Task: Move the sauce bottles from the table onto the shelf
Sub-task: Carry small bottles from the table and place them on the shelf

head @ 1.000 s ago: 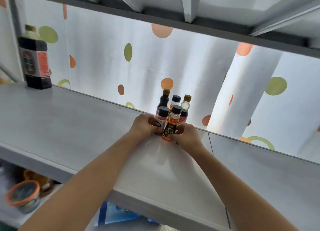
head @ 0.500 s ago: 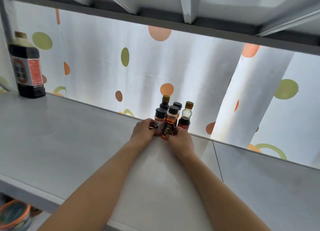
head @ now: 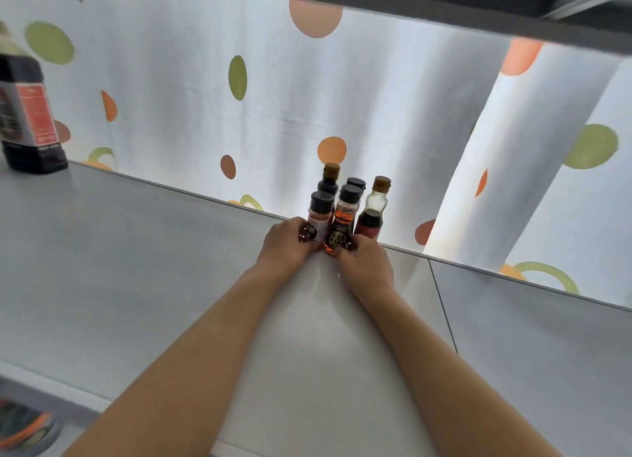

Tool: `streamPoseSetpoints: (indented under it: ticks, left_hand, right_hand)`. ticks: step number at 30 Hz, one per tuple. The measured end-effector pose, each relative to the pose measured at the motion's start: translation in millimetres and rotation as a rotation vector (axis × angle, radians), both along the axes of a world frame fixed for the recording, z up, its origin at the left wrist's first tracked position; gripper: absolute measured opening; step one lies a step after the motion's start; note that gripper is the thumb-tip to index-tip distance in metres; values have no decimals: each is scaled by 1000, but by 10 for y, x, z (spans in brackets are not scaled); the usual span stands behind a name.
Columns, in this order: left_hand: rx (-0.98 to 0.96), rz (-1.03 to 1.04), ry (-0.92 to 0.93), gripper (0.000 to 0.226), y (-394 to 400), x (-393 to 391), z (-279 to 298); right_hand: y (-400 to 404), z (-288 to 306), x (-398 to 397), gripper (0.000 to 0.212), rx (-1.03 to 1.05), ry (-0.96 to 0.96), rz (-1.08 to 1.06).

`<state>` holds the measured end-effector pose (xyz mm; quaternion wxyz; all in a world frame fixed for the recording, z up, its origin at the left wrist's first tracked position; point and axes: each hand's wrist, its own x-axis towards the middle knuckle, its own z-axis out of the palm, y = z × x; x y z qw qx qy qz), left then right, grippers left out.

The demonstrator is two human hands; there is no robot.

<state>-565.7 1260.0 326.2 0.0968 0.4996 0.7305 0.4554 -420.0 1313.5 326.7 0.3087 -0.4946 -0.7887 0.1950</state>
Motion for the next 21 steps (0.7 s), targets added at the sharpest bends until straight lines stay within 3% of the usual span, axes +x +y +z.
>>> streamPoseSetpoints:
  ticks: [6, 9, 14, 17, 21]
  left_hand:
    - [-88, 147, 145, 41, -49, 76, -2]
    - [-268, 250, 368, 43, -129, 135, 15]
    - [-526, 140, 472, 42, -272, 274, 47]
    - [-646, 78, 461, 43, -510, 413, 114]
    - [-620, 47, 514, 46, -1013, 671, 59]
  right_hand:
    - [-75, 29, 47, 24, 27, -81, -122]
    - [-151, 58, 59, 22, 62, -106, -126]
    - [-401, 99, 142, 18, 86, -220, -90]
    - [-680, 104, 242, 23, 84, -273, 28]
    - [-1026, 135, 403, 37, 131, -391, 305]
